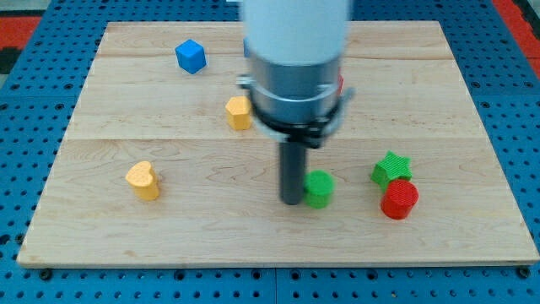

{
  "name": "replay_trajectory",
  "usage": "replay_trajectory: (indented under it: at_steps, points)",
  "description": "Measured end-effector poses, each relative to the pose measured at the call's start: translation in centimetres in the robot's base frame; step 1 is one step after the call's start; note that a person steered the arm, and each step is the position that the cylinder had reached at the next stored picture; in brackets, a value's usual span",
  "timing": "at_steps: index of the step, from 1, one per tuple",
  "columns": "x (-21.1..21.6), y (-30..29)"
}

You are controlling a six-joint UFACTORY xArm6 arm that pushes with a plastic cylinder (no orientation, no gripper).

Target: Slide the red star to the center

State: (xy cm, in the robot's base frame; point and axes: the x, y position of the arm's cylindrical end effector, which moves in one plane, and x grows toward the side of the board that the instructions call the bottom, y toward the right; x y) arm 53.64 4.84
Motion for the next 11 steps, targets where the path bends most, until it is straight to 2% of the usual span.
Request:
replay_trajectory:
  at_steps: [1, 2, 3, 4, 5, 6, 8, 9, 10, 11]
  points:
    - [0.2, 5.4]
    - [0.4, 1.9]
    - [-4.2, -1.4]
    - [-11.2, 2.6]
    - [-17.1, 9.0]
    - [-23.6, 8.5]
    - [-19.5, 3.6]
    - [-22.5, 2.9]
    - [-20.8, 1.9]
    - [-17.3, 2.6]
